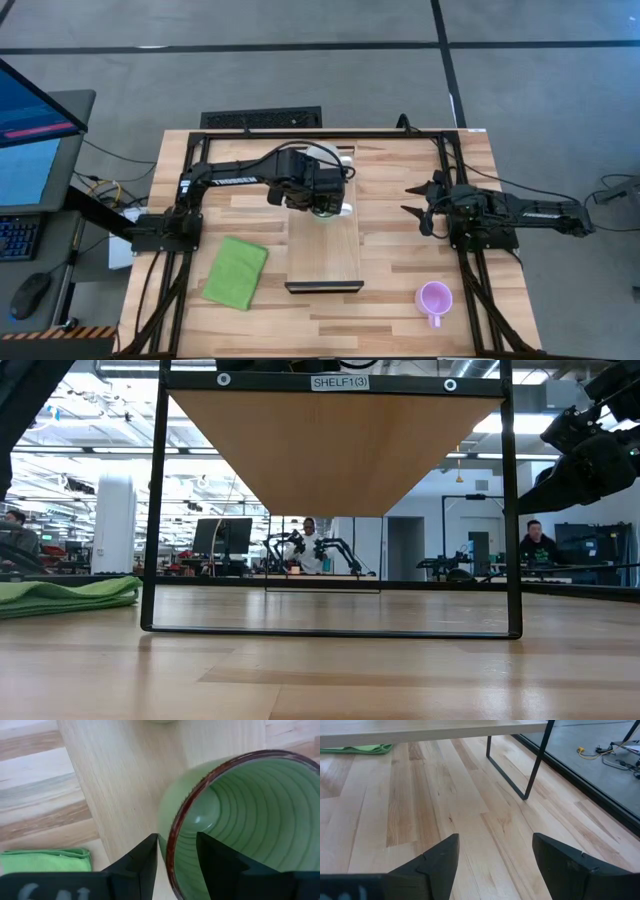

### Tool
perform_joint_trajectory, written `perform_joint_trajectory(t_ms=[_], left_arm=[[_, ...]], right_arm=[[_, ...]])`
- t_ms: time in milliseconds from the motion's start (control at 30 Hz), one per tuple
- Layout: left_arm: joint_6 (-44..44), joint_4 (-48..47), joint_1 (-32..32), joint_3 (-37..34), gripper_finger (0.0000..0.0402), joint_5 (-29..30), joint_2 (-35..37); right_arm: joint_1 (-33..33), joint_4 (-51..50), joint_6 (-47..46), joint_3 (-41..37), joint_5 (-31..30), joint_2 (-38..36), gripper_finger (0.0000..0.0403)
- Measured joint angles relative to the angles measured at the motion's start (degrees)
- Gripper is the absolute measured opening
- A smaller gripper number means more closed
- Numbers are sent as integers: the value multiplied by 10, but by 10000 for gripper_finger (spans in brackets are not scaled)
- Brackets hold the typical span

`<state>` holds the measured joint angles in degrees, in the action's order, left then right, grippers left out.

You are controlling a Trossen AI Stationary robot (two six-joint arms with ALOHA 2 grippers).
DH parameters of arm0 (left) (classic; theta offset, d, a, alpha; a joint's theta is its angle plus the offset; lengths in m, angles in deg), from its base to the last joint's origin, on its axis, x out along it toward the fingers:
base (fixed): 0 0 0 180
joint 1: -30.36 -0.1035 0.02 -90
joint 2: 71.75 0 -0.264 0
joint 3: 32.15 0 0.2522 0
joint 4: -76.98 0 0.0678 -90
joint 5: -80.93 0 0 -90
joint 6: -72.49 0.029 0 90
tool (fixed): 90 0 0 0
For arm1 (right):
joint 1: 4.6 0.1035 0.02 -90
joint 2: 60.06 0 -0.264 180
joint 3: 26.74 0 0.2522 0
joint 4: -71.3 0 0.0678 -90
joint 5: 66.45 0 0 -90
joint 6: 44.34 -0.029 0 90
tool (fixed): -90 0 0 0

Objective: Stack small to large cups/mugs on shelf
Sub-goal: Put the green mug on the shelf

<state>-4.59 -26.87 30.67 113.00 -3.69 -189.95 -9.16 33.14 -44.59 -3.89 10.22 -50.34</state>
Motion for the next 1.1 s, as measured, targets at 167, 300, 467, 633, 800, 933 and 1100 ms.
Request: perform_joint_trajectory(t_ms=[167,300,467,633,800,933,1100], left_arm=[[-1,0,0,35,126,0,0],[-10,-1,0,34,126,11,10],[-2,0,0,34,126,30,16],[-3,0,0,34,126,29,16],[-6,0,0,34,126,15,16],[-9,0,0,34,126,13,16],[-12,1,0,34,126,13,16]], right_arm=[[0,0,0,0,0,0,276],[0,0,0,0,0,0,276],[0,0,0,0,0,0,276],[0,0,0,0,0,0,276],[0,0,0,0,0,0,276],[0,0,0,0,0,0,276],[0,0,0,0,0,0,276]])
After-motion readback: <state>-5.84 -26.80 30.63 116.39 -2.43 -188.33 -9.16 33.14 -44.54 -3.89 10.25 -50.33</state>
